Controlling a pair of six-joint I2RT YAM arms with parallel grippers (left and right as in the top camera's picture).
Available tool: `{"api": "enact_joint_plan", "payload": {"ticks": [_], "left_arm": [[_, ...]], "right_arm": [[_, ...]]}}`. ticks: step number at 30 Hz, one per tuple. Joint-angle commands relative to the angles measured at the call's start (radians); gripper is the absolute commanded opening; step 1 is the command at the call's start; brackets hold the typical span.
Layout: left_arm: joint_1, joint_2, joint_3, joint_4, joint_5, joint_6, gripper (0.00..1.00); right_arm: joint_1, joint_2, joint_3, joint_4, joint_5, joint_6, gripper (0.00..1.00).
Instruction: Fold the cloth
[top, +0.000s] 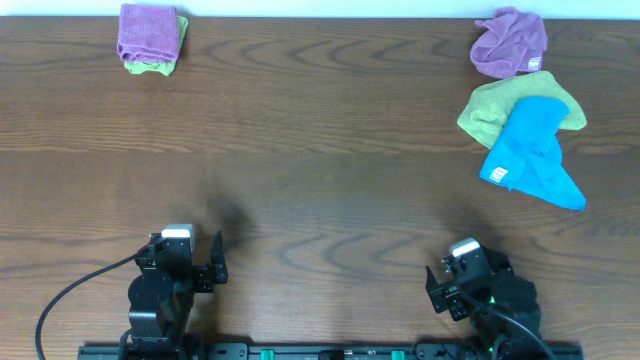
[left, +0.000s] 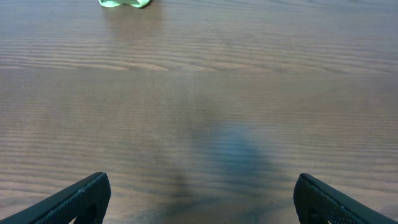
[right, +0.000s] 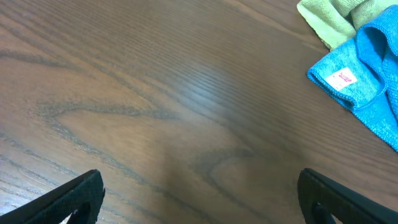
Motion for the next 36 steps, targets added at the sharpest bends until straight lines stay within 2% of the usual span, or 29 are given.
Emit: {"api": "enact_joint_plan", "payload": {"ticks": [1, 9, 13, 14, 15, 17, 18, 20, 22, 23, 25, 26, 28, 31, 36], "left_arm": [[0.006, -0.007, -0.013, 0.004, -0.006, -0.01, 0.95], [0.006, -0.008, -0.013, 0.004, -0.006, -0.01, 0.95], [0.006, -0.008, -0.013, 0.004, -0.006, -0.01, 0.96], [0.006, -0.007, -0.013, 0.004, -0.006, -0.01, 0.95], [0.006, -0.007, -0.013, 0.004, -0.006, -0.01, 0.95], [0.006, -0.007, -0.013, 0.004, -0.006, -0.01, 0.95], [0.006, -0.008, -0.013, 0.004, -0.006, -0.01, 0.95], [0.006, -0.007, -0.013, 0.004, -0.006, -0.01, 0.95], [0.006, -0.007, -0.013, 0.004, -0.006, -0.01, 0.95], [0.006, -0.008, -0.013, 0.004, -0.006, -0.01, 0.95], [0.006, -0.008, -0.013, 0.004, -0.006, -0.01, 0.95], [0.006, -0.007, -0.013, 0.004, -0.006, -0.01, 0.95], [0.006, -0.008, -0.013, 0.004, -0.006, -0.01, 0.95], [0.006, -0.007, -0.013, 0.004, -0.006, -0.01, 0.95], [0.006, -0.007, -0.013, 0.004, -0.006, -0.01, 0.95]], "right_arm": [[-0.003, -0.011, -0.014, -0.001, 0.01, -0.015, 0.99], [-0.003, -0.011, -0.014, 0.01, 0.022, -0.033, 0.99], [-0.003, -0.011, -0.014, 0.253, -0.029, -0.066, 0.99], [-0.003, -0.011, -0.014, 0.312, -0.069, -0.034, 0.99], [-0.003, -0.011, -0.014, 0.397, -0.145, 0.081, 0.99], [-0.003, -0.011, -0.013, 0.471, -0.171, 0.317, 0.99], [-0.003, -0.011, -0.013, 0.487, -0.169, 0.372, 0.99], [-0.003, -0.011, -0.013, 0.522, -0.15, 0.385, 0.99], [-0.003, -0.011, -0.013, 0.613, -0.031, 0.421, 0.99], [-0.003, -0.011, -0.013, 0.644, 0.031, 0.48, 0.99], [-0.005, -0.006, -0.013, 0.666, 0.245, 0.7, 0.99], [-0.006, 0.01, -0.013, 0.654, 0.272, 0.696, 0.99], [-0.021, 0.097, -0.013, 0.661, 0.304, 0.7, 0.99], [-0.082, 0.306, -0.002, 0.769, 0.304, 0.743, 0.99], [-0.226, 0.675, 0.14, 0.873, 0.147, 0.697, 0.99]]}}
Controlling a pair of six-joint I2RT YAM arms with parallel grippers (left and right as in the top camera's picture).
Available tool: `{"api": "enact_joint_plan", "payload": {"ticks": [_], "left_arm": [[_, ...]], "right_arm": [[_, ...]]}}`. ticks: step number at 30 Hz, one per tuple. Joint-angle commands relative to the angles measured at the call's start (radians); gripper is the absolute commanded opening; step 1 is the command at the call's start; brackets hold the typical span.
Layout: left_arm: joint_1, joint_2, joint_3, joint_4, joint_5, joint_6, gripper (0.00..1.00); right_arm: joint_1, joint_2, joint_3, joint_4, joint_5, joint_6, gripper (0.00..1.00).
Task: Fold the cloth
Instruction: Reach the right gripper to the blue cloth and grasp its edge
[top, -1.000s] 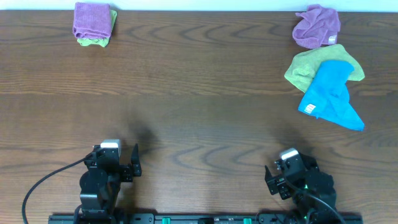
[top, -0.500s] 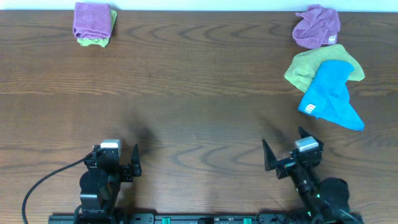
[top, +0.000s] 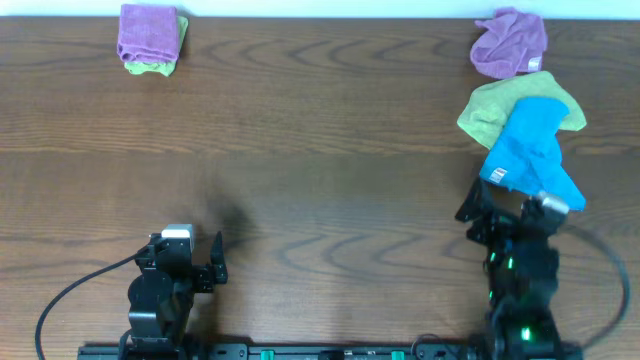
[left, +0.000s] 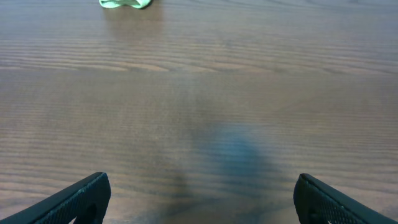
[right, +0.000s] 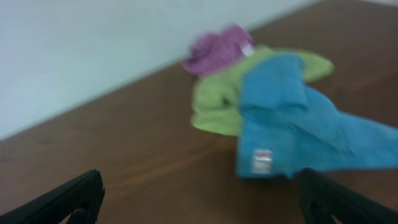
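A crumpled blue cloth (top: 530, 145) (right: 292, 127) with a white label lies at the right, on top of a green cloth (top: 492, 108) (right: 217, 106). Behind them sits a bunched purple cloth (top: 510, 42) (right: 217, 50). My right gripper (top: 510, 212) (right: 199, 198) is open just in front of the blue cloth's near edge, nothing between its fingers. My left gripper (top: 205, 262) (left: 199, 198) is open over bare wood near the front left.
A folded purple cloth on a green one (top: 150, 38) lies at the far left corner; its green edge (left: 124, 3) shows in the left wrist view. The wooden table (top: 320, 170) runs to a white wall at the back.
My right arm has moved forward and to the right, from the front of the table up to the blue cloth's near edge. The left arm has not moved.
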Motion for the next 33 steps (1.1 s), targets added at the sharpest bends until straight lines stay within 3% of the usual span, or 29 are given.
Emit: {"api": "enact_joint_plan", "payload": {"ticks": [1, 10, 18, 26, 32, 33], "left_arm": [[0.006, -0.006, -0.013, 0.004, -0.007, -0.01, 0.95], [0.006, -0.005, -0.013, 0.004, -0.007, -0.01, 0.95], [0.006, -0.005, -0.013, 0.004, -0.007, -0.01, 0.95], [0.006, -0.006, -0.013, 0.004, -0.007, -0.01, 0.95], [0.006, -0.005, -0.013, 0.004, -0.007, -0.01, 0.95], [0.006, -0.006, -0.013, 0.004, -0.007, -0.01, 0.95]], "right_arm": [[-0.092, 0.201, 0.143, 0.029, -0.13, -0.034, 0.99], [-0.221, 0.735, 0.557, -0.022, -0.33, -0.163, 0.99], [-0.224, 0.852, 0.585, 0.094, -0.325, -0.165, 0.99], [-0.293, 1.146, 0.772, -0.11, -0.326, -0.165, 0.99], [-0.349, 1.285, 0.883, -0.131, -0.321, -0.199, 0.99], [-0.355, 1.299, 0.885, -0.132, -0.322, -0.198, 0.94]]}}
